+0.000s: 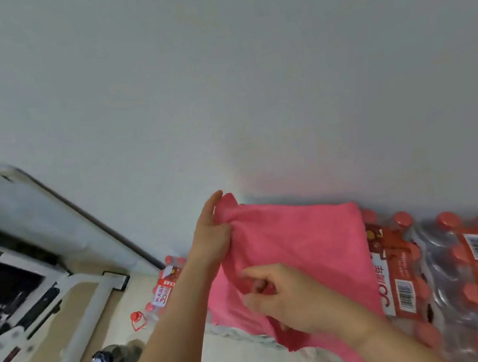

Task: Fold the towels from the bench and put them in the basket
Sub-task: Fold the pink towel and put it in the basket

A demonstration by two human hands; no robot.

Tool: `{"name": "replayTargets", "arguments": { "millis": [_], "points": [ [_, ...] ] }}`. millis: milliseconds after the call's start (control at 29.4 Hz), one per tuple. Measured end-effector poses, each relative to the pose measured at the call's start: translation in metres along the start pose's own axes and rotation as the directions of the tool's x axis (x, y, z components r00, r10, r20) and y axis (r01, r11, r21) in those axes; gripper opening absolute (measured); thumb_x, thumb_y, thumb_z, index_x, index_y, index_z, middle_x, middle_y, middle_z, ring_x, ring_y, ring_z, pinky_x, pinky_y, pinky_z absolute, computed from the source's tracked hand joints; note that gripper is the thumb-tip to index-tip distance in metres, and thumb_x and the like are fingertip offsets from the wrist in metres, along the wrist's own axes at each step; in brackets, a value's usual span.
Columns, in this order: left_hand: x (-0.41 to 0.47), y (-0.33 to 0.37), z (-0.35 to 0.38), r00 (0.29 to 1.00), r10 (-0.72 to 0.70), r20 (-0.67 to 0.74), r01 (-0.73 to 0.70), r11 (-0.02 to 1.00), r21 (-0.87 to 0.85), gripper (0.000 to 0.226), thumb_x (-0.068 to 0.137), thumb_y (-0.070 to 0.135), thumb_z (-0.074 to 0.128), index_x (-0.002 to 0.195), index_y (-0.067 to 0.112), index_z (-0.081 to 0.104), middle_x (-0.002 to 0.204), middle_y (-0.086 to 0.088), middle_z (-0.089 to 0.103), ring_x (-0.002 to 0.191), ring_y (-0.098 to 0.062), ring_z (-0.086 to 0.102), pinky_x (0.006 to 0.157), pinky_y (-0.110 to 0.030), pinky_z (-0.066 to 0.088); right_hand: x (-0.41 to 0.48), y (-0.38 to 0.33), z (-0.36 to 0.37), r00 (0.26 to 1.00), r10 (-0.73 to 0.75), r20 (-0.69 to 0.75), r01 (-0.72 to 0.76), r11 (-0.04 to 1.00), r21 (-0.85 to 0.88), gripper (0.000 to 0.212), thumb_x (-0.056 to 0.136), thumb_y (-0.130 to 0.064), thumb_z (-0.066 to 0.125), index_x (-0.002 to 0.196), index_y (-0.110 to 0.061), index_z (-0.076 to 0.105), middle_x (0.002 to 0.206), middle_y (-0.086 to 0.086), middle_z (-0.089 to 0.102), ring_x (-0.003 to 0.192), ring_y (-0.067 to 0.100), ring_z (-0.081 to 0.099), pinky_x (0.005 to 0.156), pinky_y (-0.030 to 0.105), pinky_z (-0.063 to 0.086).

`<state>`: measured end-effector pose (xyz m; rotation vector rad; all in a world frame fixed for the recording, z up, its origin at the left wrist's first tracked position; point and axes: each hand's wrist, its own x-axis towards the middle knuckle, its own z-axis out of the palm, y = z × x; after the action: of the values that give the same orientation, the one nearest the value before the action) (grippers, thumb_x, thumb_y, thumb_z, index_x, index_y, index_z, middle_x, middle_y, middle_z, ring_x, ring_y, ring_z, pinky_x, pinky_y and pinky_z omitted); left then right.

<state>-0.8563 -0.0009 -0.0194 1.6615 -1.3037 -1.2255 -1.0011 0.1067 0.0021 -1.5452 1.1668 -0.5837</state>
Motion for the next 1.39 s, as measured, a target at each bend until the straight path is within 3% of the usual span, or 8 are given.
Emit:
{"name": "replayTargets", "arguments": {
  "millis": [170,374,544,816,952,1122,1292,1394],
  "points": [
    [0.016,-0.039,-0.007,0.999,-0.038,-0.011,0.039,0.993,0.112,0.042,0.088,0.000,0.046,0.125,0.013,0.062,0.120,-0.004,0.065,0.092,-0.011,0.061,0.074,-0.014,0.046,0.043,0.007,-0.008,0.975,0.085,-0.205,-0.131,0.966,-0.224,0.021,0.091,-0.024,0.057,0.099,-0.008,0.068,0.094,0.006,0.071,0.082,0.015,0.064,0.082,0.029,0.049],
    [0.012,-0.057,-0.010,0.969,0.193,0.157,-0.216,0.965,0.148,0.059,0.079,-0.005,0.039,0.131,0.017,0.058,0.132,0.008,0.057,0.123,-0.002,0.050,0.108,-0.021,0.035,0.105,0.019,-0.042,0.921,0.074,-0.382,-0.208,0.924,-0.322,0.031,0.091,-0.013,0.053,0.119,-0.019,0.065,0.115,-0.004,0.068,0.103,0.011,0.063,0.098,0.028,0.046],
    [0.013,-0.062,-0.012,0.923,0.300,0.241,-0.327,0.942,0.079,0.068,0.074,-0.002,0.038,0.135,0.022,0.054,0.134,0.016,0.055,0.124,0.008,0.047,0.105,-0.011,0.033,0.155,0.033,-0.041,0.943,0.071,-0.326,-0.224,0.859,-0.460,0.042,0.091,-0.008,0.047,0.131,-0.015,0.055,0.128,0.006,0.062,0.117,0.021,0.057,0.103,0.033,0.041],
    [0.039,-0.060,-0.014,0.998,-0.050,-0.027,0.047,0.994,-0.101,0.021,0.086,0.018,0.065,0.105,0.025,0.068,0.102,0.011,0.067,0.092,-0.005,0.063,0.077,-0.014,0.050,0.184,0.049,-0.032,0.937,0.054,-0.344,-0.293,0.658,-0.694,0.032,0.089,-0.011,0.049,0.117,-0.018,0.064,0.112,0.009,0.066,0.105,0.027,0.059,0.089,0.035,0.047],
    [0.057,-0.047,-0.012,0.989,-0.144,-0.017,0.142,0.984,-0.107,0.032,0.081,0.024,0.070,0.110,0.028,0.056,0.094,0.003,0.065,0.084,-0.012,0.064,0.076,-0.029,0.054,0.188,0.045,-0.033,0.915,0.064,-0.398,-0.337,0.662,-0.669,0.021,0.090,-0.017,0.055,0.106,-0.018,0.069,0.106,0.004,0.069,0.100,0.024,0.061,0.086,0.034,0.048],
    [0.053,-0.030,-0.016,0.998,-0.058,0.020,0.061,0.977,-0.203,0.011,0.083,0.014,0.071,0.084,0.024,0.077,0.080,0.007,0.075,0.080,-0.008,0.069,0.075,-0.027,0.055,0.182,0.028,-0.035,0.918,0.124,-0.376,-0.345,0.717,-0.606,0.014,0.087,-0.024,0.062,0.093,-0.018,0.073,0.096,0.002,0.071,0.093,0.023,0.064,0.083,0.034,0.050],
    [0.021,-0.002,-0.041,0.928,0.109,0.357,0.014,0.945,-0.325,0.016,0.091,0.007,0.060,0.098,0.008,0.075,0.093,-0.004,0.075,0.088,-0.013,0.067,0.082,-0.027,0.054,0.156,-0.004,-0.056,0.914,0.225,-0.337,-0.289,0.945,-0.155,0.014,0.082,-0.010,0.066,0.073,-0.021,0.069,0.064,-0.006,0.065,0.057,0.007,0.057,0.062,0.027,0.048],
    [0.006,0.018,-0.041,0.906,0.214,0.365,-0.140,0.966,-0.219,0.017,0.090,0.005,0.062,0.094,0.013,0.076,0.093,0.004,0.075,0.090,-0.005,0.066,0.081,-0.019,0.049,0.131,-0.024,-0.062,0.927,0.173,-0.333,-0.206,0.976,-0.068,0.013,0.081,-0.006,0.068,0.076,-0.017,0.071,0.067,0.000,0.069,0.059,0.006,0.059,0.062,0.026,0.050]
  ]
}}
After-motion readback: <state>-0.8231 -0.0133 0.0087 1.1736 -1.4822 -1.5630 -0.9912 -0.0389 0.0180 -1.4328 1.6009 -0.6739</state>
